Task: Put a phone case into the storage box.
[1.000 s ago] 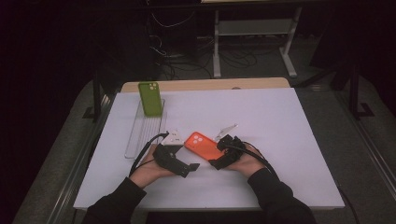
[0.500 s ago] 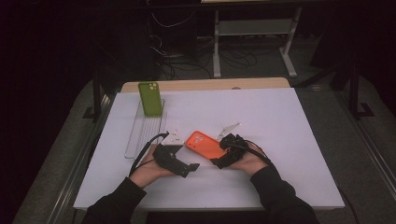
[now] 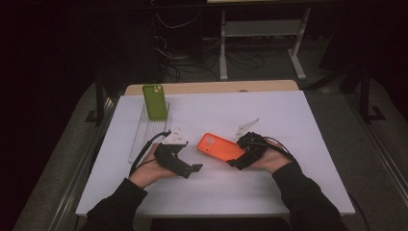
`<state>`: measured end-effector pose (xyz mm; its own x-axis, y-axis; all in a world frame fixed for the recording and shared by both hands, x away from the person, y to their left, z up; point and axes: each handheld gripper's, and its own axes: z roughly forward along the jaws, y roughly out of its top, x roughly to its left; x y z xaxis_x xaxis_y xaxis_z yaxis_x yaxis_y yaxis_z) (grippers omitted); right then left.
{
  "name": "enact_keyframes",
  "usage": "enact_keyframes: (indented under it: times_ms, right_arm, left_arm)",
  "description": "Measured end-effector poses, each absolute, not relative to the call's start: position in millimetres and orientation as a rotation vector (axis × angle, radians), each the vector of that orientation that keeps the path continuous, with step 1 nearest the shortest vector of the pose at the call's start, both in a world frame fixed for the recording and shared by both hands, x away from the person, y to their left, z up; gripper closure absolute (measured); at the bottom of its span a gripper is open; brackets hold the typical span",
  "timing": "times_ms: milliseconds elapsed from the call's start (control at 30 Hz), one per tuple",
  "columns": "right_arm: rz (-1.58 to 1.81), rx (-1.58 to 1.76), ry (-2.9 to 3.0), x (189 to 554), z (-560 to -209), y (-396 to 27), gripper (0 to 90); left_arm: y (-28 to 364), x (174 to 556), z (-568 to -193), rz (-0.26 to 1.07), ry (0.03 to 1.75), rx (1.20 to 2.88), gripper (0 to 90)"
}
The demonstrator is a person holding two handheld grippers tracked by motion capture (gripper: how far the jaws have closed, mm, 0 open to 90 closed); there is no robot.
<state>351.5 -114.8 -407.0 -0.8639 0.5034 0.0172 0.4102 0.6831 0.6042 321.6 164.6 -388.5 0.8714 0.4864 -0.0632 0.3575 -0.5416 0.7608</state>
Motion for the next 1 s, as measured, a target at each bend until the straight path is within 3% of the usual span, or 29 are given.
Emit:
enact_keyframes:
  times_ms: [500,1000]
  right_arm:
    - [1.022,0.448,2.841,350,-391,-141,15.2]
    - [1.048,0.267,2.865,346,-376,-129,15.2]
  left_arm:
    - [146,348,-368,0.122,0.306,2.339,0.0]
    - [116,359,-364,0.031,0.056,2.438,0.0]
